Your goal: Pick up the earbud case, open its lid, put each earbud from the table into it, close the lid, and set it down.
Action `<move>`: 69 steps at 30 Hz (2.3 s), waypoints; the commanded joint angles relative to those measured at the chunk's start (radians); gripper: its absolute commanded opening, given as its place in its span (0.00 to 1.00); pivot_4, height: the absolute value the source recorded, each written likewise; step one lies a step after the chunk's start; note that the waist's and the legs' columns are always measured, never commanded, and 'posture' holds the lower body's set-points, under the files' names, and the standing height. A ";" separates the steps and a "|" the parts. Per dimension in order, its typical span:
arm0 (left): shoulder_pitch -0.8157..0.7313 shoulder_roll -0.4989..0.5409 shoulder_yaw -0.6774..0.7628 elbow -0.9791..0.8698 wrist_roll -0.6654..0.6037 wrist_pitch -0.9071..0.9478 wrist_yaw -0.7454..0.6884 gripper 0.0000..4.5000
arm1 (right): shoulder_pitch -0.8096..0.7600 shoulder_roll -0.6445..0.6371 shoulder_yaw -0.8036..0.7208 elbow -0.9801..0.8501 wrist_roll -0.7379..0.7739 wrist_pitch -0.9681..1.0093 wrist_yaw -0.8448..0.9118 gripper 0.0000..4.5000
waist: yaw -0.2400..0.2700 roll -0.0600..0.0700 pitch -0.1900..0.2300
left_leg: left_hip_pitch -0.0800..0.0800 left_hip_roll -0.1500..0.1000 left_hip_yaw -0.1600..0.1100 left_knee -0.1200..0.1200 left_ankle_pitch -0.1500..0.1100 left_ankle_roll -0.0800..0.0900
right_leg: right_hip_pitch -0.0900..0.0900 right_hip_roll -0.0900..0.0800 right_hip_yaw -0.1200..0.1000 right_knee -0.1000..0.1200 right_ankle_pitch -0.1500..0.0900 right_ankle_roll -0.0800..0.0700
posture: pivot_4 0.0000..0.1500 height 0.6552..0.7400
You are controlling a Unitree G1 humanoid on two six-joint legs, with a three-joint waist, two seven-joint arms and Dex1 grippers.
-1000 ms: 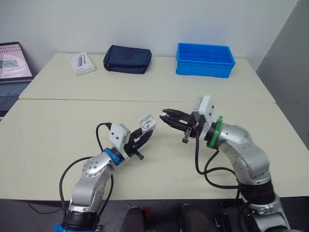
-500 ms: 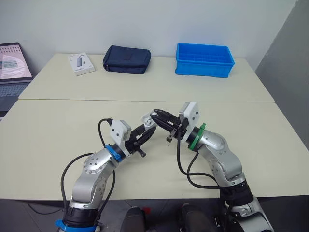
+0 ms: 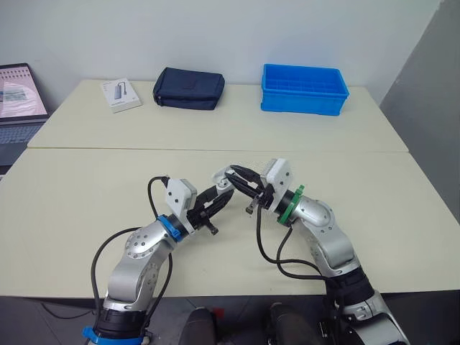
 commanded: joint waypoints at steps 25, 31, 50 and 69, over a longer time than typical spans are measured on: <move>-0.160 0.131 -0.176 0.039 -0.157 0.185 -0.429 0.17 | -0.125 -0.556 -0.210 -0.212 0.248 0.415 0.311 0.34 | -0.004 0.001 0.001 | 0.000 -0.001 0.000 0.000 0.000 0.000 | -0.001 0.000 0.000 -0.001 -0.001 -0.001 | 1.00 1.00; -0.236 0.117 -0.221 0.097 -0.144 0.185 -0.502 0.17 | -0.160 -0.647 -0.101 -0.196 0.277 0.453 0.525 0.00 | -0.001 0.001 0.001 | -0.001 0.000 -0.002 -0.001 -0.001 0.002 | -0.001 0.002 0.000 -0.001 -0.003 -0.002 | 1.00 1.00; -0.267 0.082 -0.206 0.146 -0.145 0.202 -0.497 0.17 | -0.090 -0.683 -0.089 -0.351 0.381 0.576 0.568 0.00 | -0.001 0.001 0.001 | -0.001 0.000 -0.002 0.001 -0.001 0.002 | -0.001 0.001 0.000 -0.001 -0.003 -0.002 | 1.00 1.00; -0.551 -0.025 -0.135 0.626 -0.171 0.746 -0.260 0.17 | 0.149 -0.713 -0.254 -0.454 0.238 0.480 0.322 0.00 | 0.002 0.001 0.001 | -0.004 -0.001 -0.003 0.002 -0.001 0.002 | -0.001 0.001 -0.002 -0.001 -0.002 0.000 | 1.00 1.00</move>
